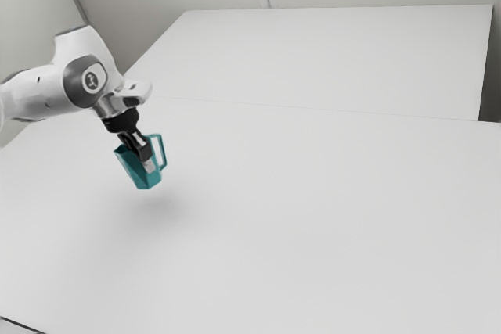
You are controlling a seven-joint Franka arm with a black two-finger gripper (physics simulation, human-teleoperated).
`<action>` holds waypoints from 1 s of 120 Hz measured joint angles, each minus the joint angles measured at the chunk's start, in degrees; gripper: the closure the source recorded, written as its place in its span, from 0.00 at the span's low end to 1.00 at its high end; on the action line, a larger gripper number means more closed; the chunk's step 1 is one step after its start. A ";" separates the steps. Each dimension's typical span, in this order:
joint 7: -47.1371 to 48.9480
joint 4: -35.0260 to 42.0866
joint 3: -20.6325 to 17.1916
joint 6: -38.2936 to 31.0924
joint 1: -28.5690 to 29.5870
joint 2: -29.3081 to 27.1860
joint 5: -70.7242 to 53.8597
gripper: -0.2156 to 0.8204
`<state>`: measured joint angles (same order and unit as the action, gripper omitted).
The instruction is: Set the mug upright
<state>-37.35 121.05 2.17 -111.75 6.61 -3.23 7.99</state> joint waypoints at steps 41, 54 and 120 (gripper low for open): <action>12.92 8.73 -3.30 -7.31 -0.37 -4.26 -4.23 0.96; 16.59 10.70 -4.43 -9.58 -0.65 -4.47 -4.81 0.96; 31.63 18.06 -6.70 -19.65 -2.81 -3.58 -9.63 0.96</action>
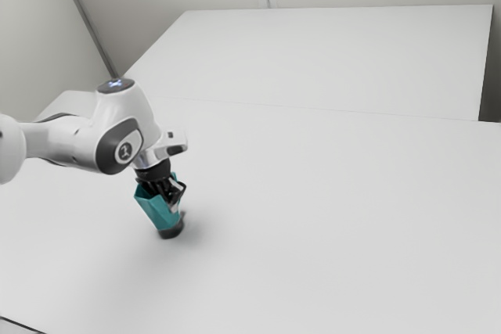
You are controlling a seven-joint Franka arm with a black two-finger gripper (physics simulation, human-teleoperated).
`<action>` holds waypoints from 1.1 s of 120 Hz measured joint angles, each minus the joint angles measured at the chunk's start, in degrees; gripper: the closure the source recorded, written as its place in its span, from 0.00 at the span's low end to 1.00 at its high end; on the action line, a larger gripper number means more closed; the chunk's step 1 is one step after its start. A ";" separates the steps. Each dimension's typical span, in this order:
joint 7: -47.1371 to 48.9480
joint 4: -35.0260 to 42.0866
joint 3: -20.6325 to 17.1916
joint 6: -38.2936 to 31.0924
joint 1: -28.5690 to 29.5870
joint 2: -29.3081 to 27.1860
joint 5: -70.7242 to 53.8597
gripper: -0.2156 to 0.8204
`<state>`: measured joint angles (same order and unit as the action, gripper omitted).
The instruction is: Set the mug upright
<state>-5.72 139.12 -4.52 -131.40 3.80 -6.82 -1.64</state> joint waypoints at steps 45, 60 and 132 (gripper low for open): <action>6.05 0.56 -0.09 -6.25 -0.75 3.44 -2.43 0.96; 7.06 0.56 -0.06 -7.11 -0.89 3.52 -2.24 0.88; 8.50 -8.63 -0.74 -0.99 -2.54 0.46 -0.26 0.47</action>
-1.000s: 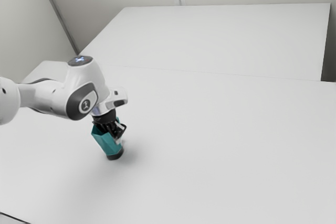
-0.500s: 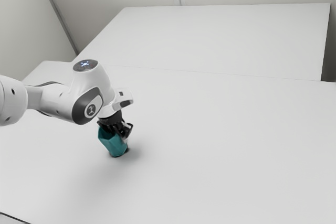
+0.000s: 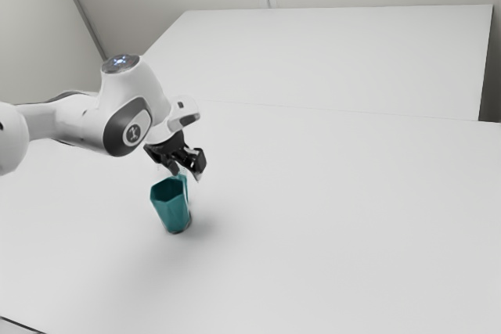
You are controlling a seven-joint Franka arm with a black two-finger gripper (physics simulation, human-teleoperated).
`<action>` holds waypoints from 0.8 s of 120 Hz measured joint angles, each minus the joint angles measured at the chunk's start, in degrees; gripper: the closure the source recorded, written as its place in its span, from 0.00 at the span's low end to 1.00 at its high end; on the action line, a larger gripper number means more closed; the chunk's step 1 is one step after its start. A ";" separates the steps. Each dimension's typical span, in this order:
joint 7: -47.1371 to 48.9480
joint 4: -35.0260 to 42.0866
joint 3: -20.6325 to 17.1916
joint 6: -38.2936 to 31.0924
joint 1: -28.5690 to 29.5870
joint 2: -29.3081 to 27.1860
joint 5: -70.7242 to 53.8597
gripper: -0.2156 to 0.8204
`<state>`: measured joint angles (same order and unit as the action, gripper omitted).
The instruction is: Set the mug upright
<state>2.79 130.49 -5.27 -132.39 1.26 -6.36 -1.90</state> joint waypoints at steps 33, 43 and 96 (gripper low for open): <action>0.11 -15.63 0.04 17.02 -0.33 2.98 1.23 0.29; 0.18 -20.02 0.10 21.96 -0.19 3.60 1.26 0.27; 0.35 -38.51 0.68 40.66 0.86 6.84 0.32 0.23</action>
<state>3.14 91.98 -4.59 -91.73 2.12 0.48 -1.58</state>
